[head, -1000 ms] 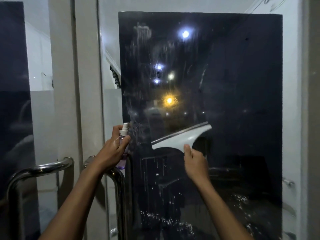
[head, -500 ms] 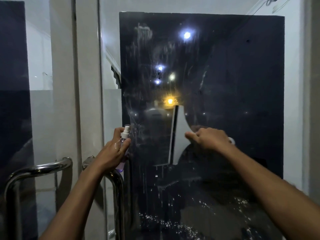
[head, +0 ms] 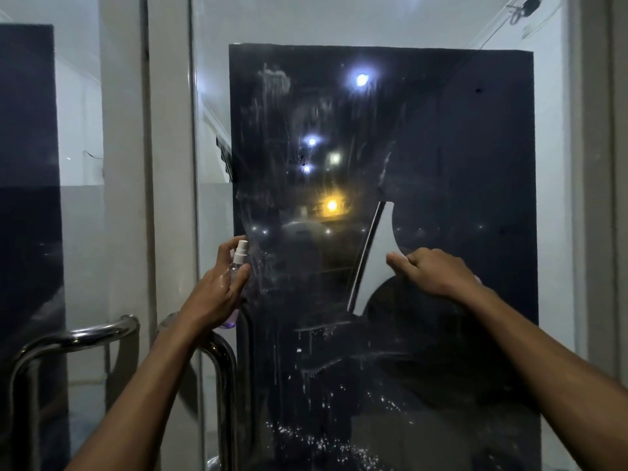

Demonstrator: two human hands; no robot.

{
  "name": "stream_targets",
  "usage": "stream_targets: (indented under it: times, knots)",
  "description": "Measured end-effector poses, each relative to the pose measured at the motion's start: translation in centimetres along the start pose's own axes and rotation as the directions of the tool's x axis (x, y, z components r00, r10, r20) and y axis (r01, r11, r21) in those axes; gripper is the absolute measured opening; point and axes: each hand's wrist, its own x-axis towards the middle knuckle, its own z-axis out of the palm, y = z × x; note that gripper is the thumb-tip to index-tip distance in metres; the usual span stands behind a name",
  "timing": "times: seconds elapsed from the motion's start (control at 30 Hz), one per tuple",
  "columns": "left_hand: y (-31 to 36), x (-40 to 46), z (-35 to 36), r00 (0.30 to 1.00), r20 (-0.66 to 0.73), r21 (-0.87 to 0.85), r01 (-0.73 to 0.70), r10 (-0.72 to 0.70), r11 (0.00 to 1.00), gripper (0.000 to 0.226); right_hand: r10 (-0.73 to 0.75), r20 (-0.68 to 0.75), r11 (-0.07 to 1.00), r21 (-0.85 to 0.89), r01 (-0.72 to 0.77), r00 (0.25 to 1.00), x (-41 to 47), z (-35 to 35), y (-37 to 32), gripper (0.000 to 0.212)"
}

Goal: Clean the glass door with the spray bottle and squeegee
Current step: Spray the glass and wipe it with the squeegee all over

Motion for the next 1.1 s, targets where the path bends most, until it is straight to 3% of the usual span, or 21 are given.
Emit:
stream_targets:
  times: [0.2,0.47,0.63,0.87,1.03,1.1]
  knots:
    - [4.5,5.1,-2.3,0.979,-0.168,0.064,-0.106,0.116,0.992,0.048,-0.064,0.012,0.963,0.264,0.058,0.998,1.1,-1.5,-4.1,0.069]
    - [10.6,15.4,-6.8,0.911,-0.316,0.247,-0.192,0.266,0.95,0.054,-0.136,-0.085,0.748,0.644,0.158,0.987,5.5,-7.6,-8.6,0.072]
    - [11.5,18.9,-8.6,0.856,-0.417,0.281,-0.2,0.307,0.939,0.05,-0.135,-0.149,0.681,0.705,0.201,0.98,7.2,-9.7,-9.7,0.072]
    - [11.6,21.0,-9.1,0.831,-0.441,0.285,-0.229,0.34,0.931,0.042,-0.051,-0.174,0.601,0.781,0.169,0.983,7.9,-10.7,-10.6,0.073]
    - [11.9,22.1,-9.5,0.817,-0.446,0.299,-0.248,0.365,0.921,0.048,0.01,-0.255,0.632,0.751,0.192,0.967,8.1,-11.6,-11.7,0.059]
    - [11.7,22.6,-9.9,0.811,-0.46,0.317,-0.231,0.362,0.92,0.046,0.041,-0.265,0.599,0.778,0.189,0.963,8.3,-11.6,-12.0,0.057]
